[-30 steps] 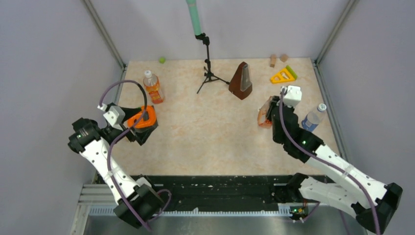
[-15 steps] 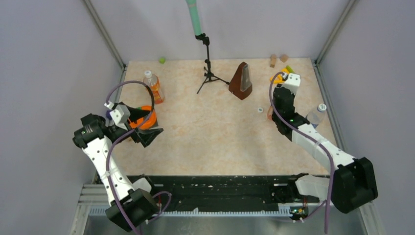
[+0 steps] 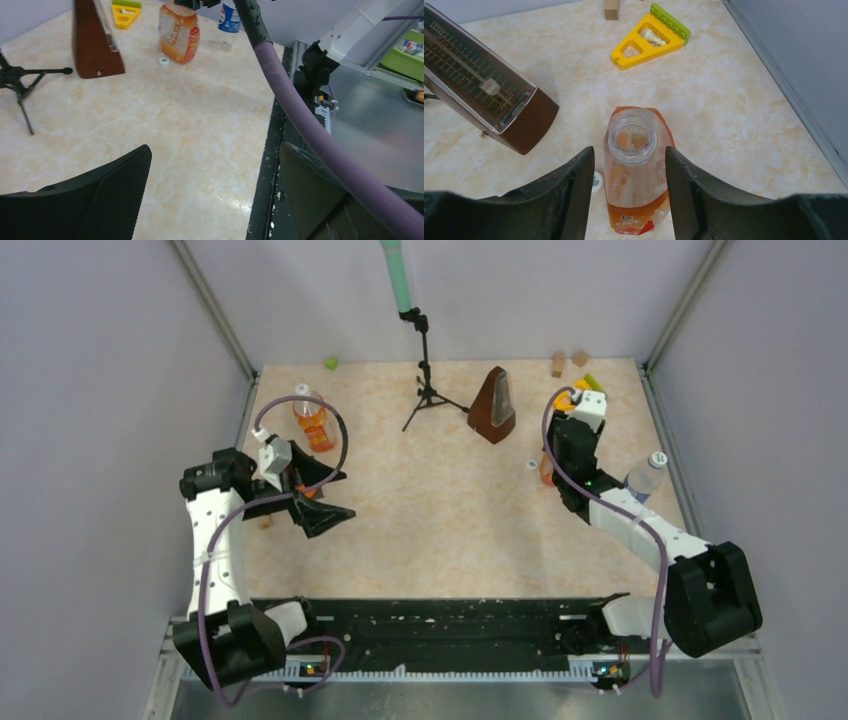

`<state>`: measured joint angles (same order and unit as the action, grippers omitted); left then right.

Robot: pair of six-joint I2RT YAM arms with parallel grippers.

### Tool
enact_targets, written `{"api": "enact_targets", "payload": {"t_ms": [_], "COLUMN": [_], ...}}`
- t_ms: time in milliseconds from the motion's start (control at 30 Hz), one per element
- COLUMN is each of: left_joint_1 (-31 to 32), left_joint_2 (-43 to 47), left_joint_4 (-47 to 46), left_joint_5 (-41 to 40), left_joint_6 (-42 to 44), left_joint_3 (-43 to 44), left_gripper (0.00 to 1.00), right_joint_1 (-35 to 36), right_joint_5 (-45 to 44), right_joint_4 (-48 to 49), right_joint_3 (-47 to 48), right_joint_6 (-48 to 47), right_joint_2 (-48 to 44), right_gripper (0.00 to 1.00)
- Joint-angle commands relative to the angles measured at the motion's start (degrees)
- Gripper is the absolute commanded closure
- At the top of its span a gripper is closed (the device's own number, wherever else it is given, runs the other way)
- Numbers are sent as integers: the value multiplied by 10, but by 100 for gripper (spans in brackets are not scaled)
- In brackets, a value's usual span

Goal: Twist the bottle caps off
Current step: Place the plastic bottle at the center of the board.

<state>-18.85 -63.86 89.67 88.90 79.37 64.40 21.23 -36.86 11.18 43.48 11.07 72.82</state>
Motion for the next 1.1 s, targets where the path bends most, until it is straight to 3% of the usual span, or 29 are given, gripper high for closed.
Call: {"api": "enact_targets", "payload": {"t_ms": [0,333,700,900,1067], "left_joint_1": [52,81,77,-10,-47], "left_joint_2": [-23,-40,-25,-4,40], "left_joint_4": [10,11,11,10,10], "left_joint_5": [73,72,71,72,72], "left_joint_6": [7,55,144,166,143], "left_joint_3": [7,-13,-60,-90,-80], "left_gripper": [1,1,2,2,2], "right_joint_1": [-4,-5,-6,-2,10], "right_joint_5": [12,30,149,270,294], "right_joint_4": [5,-65,-198,-256,-263], "right_joint_3": [-8,32,75,96,97], "right_joint_6": [7,18,37,62,71], "right_joint_2": [-20,-48,-197,-240,-268], "right_gripper": [45,37,30,29,29]}}
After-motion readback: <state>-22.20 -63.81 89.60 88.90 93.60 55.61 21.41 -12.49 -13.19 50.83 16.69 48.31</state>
